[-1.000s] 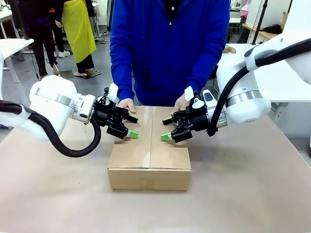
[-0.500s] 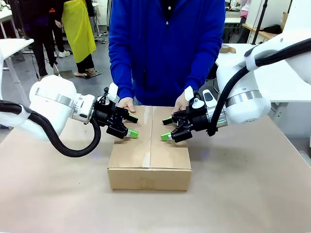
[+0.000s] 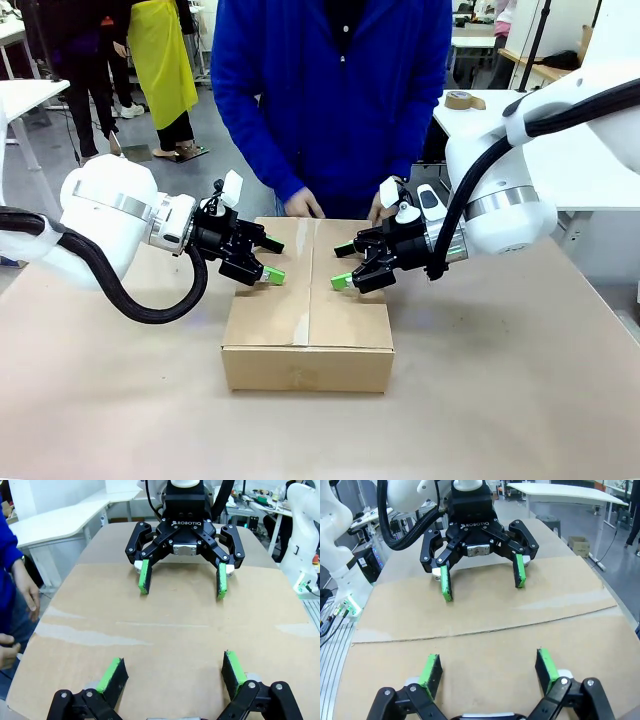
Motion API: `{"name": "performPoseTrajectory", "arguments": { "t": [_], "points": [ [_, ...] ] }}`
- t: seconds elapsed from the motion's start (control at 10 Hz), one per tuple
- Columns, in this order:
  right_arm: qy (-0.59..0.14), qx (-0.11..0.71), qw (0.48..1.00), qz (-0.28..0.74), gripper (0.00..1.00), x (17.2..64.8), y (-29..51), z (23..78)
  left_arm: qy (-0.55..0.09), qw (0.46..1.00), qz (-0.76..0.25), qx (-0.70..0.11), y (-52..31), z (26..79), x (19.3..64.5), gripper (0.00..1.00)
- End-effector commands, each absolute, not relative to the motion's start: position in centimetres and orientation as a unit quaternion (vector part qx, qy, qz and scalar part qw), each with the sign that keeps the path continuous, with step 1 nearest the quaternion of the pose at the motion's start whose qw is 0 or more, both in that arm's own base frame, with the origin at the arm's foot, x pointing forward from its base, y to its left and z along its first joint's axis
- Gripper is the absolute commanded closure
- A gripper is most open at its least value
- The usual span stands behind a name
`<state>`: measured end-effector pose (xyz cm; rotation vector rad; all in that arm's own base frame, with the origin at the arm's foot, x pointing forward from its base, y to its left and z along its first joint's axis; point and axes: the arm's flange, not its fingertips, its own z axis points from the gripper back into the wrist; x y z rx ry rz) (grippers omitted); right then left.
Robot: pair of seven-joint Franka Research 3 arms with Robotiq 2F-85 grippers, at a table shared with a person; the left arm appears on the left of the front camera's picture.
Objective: Pack the gift set into the box.
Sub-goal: Press and hold the closed box until the human finishes sealing it.
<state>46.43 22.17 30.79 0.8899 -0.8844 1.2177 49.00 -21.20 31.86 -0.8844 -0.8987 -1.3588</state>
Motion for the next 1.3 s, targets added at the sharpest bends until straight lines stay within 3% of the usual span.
{"name": "performPoseTrajectory", "arguments": {
  "t": [0.0, 1.2],
  "points": [
    [-0.388, 0.378, 0.646, 0.538, 0.00, 46.30, 22.39, 30.71, -0.384, 0.599, -0.587, -0.387, -21.31, 31.55, 48.72, 0.00],
    [-0.388, 0.378, 0.646, 0.538, 0.00, 46.30, 22.39, 30.71, -0.384, 0.599, -0.587, -0.387, -21.31, 31.55, 48.72, 0.00]
  ]
}}
